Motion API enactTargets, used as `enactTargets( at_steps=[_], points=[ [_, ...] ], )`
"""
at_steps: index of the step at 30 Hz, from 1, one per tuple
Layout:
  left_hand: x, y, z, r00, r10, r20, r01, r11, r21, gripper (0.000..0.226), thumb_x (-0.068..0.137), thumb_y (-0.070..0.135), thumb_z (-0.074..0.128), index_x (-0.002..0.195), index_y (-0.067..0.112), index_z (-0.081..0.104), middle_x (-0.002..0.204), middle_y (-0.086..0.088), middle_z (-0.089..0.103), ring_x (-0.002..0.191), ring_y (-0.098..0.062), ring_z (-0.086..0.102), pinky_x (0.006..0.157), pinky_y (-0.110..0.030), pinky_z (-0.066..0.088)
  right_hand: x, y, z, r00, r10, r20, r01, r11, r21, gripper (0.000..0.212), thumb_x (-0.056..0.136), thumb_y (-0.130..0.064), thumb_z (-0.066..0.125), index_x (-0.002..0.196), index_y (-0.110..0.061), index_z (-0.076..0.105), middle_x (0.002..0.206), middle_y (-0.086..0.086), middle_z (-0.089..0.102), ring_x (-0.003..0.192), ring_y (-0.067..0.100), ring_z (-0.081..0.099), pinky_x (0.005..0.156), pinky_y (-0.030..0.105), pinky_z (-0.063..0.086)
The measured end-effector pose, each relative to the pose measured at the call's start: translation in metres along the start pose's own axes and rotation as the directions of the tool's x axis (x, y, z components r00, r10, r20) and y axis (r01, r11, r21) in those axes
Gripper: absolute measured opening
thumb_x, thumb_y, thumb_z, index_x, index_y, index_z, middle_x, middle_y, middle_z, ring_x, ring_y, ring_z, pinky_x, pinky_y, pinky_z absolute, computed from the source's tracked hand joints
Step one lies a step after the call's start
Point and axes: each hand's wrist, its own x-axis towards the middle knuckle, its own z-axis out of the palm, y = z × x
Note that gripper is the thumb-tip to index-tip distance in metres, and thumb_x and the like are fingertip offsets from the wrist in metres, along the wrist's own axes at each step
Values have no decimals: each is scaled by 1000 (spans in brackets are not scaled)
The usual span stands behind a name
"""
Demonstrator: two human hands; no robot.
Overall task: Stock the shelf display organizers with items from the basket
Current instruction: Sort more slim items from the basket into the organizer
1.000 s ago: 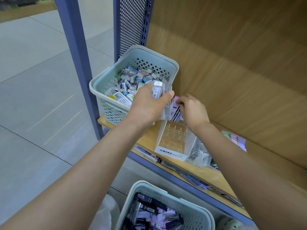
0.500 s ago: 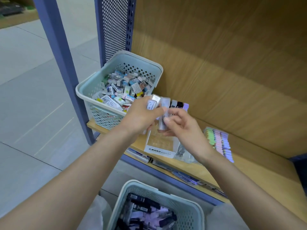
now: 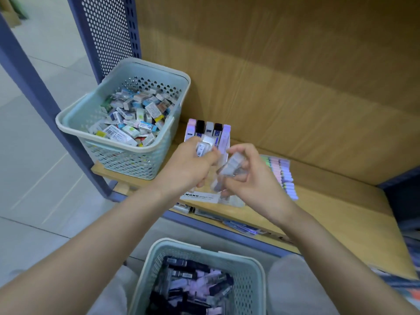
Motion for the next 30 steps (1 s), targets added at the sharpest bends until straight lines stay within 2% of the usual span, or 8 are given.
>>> enactTargets(
  at_steps=[4,7,9,11,13,18,23,30],
  points=[
    [10,-3,6,996,-79,-50,78,997,-30,12,92,16,47,83,17,39,57,-4,46,43,-15,41,47,-24,35,14,23,-34,980,-18,-199,14,1000,-20,23,95,-7,50,109,-24,43,85,1,61,77,17,68,76,29,58],
    [16,-8,11,1000,-25,-19,25,1000,7,7,96,13,42,91,9,42,60,-4,48,49,-15,45,55,-27,41,26,51,-49,967,30,-255,-75,983,-169,17,98,-7,42,109,-19,48,87,-4,61,80,13,64,82,37,55],
    [18,-10,13,999,-47,-12,47,999,-23,6,99,14,42,93,15,42,68,-2,51,53,-16,48,60,-30,46,32,65,-50,967,24,-255,-102,950,-296,17,97,-8,47,104,-18,59,88,-4,61,84,17,62,84,39,53],
    [21,-11,15,998,-57,4,57,997,-49,1,99,16,43,99,16,42,74,-1,54,56,-15,50,66,-36,51,39,76,-47,965,-12,-262,-93,917,-387,16,94,-10,53,105,-16,64,91,-4,62,86,14,60,82,28,50],
    [24,-12,16,999,-47,7,47,998,-50,8,99,16,44,106,15,43,76,-1,55,57,-13,51,61,-31,55,47,83,-44,960,-52,-277,-83,887,-454,15,92,-15,59,105,-16,64,90,-6,63,84,9,57,76,22,46],
    [26,-9,18,999,-40,20,41,996,-81,5,98,13,46,97,17,49,74,-1,54,55,-13,52,57,-27,58,60,99,-40,964,-82,-252,-63,851,-521,10,90,-14,61,100,-13,62,90,-1,63,80,10,56,74,23,47],
    [30,-10,19,999,-32,30,34,997,-74,21,97,15,49,118,12,47,75,-2,54,54,-11,53,58,-27,59,69,99,-48,943,-179,-282,-7,832,-554,10,87,-16,65,97,-15,65,94,-3,66,83,8,57,79,24,48],
    [30,-10,18,999,-32,42,34,999,-39,20,96,15,50,116,14,49,75,-3,56,51,-8,54,54,-28,57,73,110,-39,994,-4,-113,-69,771,-633,21,92,-11,56,111,-11,65,101,6,69,92,20,62,86,35,51]
  ],
)
